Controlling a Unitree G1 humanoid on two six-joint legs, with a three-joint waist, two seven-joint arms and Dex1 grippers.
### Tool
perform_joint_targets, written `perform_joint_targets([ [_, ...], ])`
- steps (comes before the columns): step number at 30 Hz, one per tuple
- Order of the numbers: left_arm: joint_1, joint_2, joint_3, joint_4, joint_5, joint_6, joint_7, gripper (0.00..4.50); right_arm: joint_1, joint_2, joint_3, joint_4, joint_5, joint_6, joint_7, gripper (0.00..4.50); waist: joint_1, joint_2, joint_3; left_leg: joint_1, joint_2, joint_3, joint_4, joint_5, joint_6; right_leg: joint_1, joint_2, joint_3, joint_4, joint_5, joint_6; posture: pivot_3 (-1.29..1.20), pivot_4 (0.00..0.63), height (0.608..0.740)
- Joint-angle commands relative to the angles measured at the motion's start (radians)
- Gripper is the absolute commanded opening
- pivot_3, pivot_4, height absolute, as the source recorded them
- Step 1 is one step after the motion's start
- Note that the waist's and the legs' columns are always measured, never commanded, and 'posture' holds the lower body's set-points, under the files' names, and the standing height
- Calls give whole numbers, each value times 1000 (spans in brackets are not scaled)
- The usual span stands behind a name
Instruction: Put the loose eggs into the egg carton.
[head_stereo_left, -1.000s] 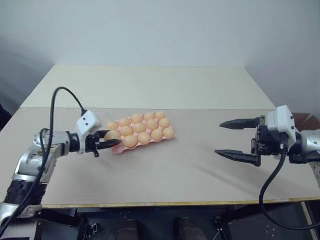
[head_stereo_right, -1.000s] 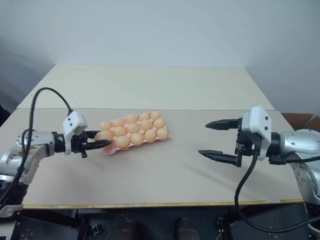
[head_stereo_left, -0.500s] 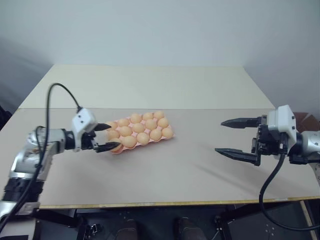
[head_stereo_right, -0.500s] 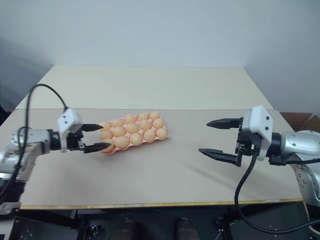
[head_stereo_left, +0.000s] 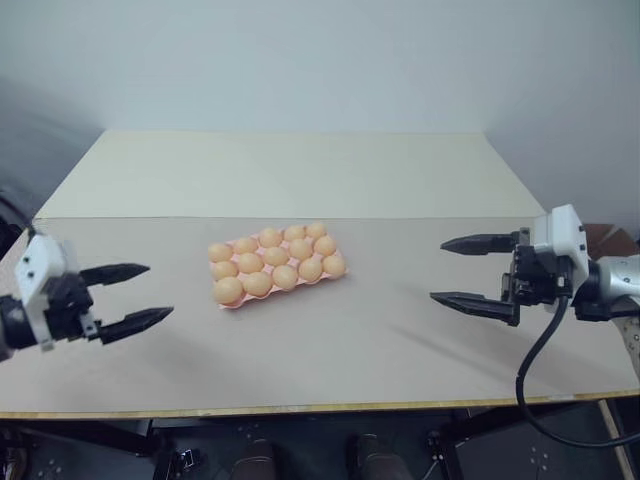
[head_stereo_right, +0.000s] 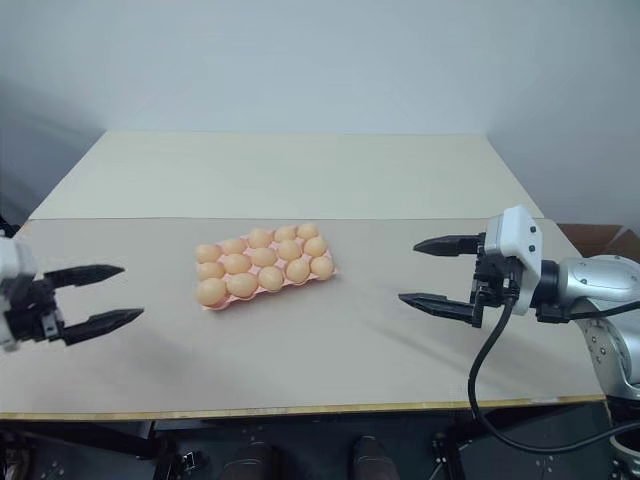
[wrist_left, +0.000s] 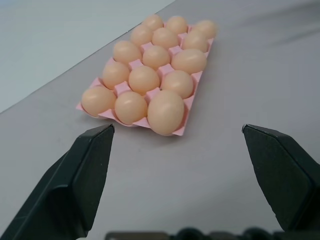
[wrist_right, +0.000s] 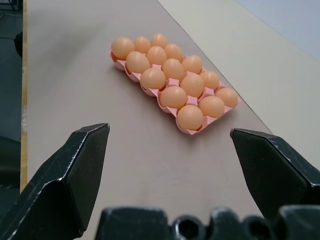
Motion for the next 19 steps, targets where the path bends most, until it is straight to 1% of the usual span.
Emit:
perform_joint_targets([
  [1,37,-17,78,-90,-54,36,41,4467,-18,2,-6,7,3,-14,10,4500,3,0,0,0,0,0,0,0,0,0,0,0,0,0,0,0,150,740],
  [7,97,-46,129,-169,-100,72,96,4467,-60,7,21,60,-14,-24,26,4500,3,0,0,0,0,0,0,0,0,0,0,0,0,0,0,0,150,740],
  [13,111,-37,137,-180,-129,86,119,4467,-80,9,34,90,-35,-40,51,4500,3,0,0,0,0,0,0,0,0,0,1,0,0,0,0,0,150,740],
  [19,122,-31,147,-177,-132,88,123,4467,-65,14,28,84,-44,-44,58,4500,3,0,0,0,0,0,0,0,0,0,1,0,0,0,0,0,150,740],
])
